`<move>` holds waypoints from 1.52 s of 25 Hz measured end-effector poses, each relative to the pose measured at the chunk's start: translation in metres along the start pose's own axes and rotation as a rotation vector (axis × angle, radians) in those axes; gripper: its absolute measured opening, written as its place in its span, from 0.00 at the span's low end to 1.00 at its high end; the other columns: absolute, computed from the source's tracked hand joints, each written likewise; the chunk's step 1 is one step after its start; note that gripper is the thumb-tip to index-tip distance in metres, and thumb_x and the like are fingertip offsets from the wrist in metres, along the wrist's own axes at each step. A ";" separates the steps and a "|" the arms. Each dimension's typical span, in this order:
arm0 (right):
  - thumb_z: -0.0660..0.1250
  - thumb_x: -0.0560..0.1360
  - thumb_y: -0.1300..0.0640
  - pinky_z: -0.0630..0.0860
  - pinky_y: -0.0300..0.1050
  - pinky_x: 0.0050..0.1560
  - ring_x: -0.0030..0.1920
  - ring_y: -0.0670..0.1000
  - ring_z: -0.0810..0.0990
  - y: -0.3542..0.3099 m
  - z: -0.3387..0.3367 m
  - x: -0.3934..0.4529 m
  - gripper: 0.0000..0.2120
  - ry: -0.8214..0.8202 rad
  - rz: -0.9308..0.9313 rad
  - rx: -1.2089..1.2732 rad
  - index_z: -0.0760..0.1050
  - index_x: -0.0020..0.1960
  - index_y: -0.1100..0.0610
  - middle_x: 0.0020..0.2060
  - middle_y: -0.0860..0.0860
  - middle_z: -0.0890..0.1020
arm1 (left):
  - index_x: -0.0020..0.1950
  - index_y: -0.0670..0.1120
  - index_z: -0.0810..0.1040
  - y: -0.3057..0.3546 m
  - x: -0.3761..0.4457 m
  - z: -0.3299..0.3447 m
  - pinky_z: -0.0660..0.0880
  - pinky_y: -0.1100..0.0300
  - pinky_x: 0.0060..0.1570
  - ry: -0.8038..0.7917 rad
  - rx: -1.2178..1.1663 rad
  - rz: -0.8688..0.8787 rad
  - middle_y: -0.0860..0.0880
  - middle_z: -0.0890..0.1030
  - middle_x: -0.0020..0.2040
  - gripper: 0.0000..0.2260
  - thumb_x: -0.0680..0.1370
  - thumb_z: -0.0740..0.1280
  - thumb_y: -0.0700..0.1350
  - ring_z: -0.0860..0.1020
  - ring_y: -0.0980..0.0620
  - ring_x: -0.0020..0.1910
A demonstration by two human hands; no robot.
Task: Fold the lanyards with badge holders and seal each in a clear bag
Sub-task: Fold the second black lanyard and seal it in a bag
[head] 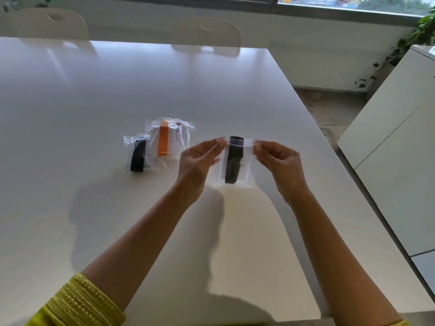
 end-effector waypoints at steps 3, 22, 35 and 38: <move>0.71 0.72 0.56 0.79 0.50 0.61 0.55 0.56 0.84 -0.001 -0.002 0.001 0.09 0.006 -0.004 0.007 0.83 0.52 0.55 0.49 0.54 0.87 | 0.54 0.48 0.84 -0.002 0.001 -0.003 0.76 0.49 0.61 0.031 -0.005 0.005 0.50 0.85 0.56 0.16 0.69 0.72 0.53 0.82 0.50 0.59; 0.69 0.76 0.57 0.80 0.44 0.56 0.47 0.49 0.84 0.007 0.009 0.007 0.04 0.092 -0.096 -0.134 0.82 0.48 0.56 0.44 0.49 0.86 | 0.55 0.46 0.84 0.002 -0.001 -0.003 0.77 0.46 0.63 0.099 0.049 0.129 0.47 0.86 0.53 0.16 0.71 0.71 0.53 0.82 0.49 0.57; 0.74 0.72 0.61 0.80 0.37 0.49 0.44 0.47 0.86 -0.004 -0.002 0.005 0.06 0.028 -0.166 -0.251 0.84 0.49 0.59 0.41 0.48 0.87 | 0.50 0.54 0.86 0.005 -0.004 -0.012 0.75 0.44 0.63 -0.013 0.144 0.155 0.50 0.86 0.52 0.09 0.72 0.73 0.52 0.82 0.50 0.57; 0.74 0.72 0.61 0.80 0.37 0.49 0.42 0.45 0.86 -0.004 -0.003 0.006 0.03 0.006 -0.163 -0.306 0.84 0.47 0.57 0.40 0.48 0.87 | 0.48 0.52 0.86 0.004 -0.002 -0.012 0.77 0.46 0.62 0.023 0.089 0.142 0.49 0.87 0.50 0.08 0.71 0.74 0.50 0.83 0.49 0.55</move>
Point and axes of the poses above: each hand's wrist, its own x-axis towards the middle knuckle, its own z-axis out of the palm, y = z × x, the point moved 2 cm from there along x, towards the middle knuckle
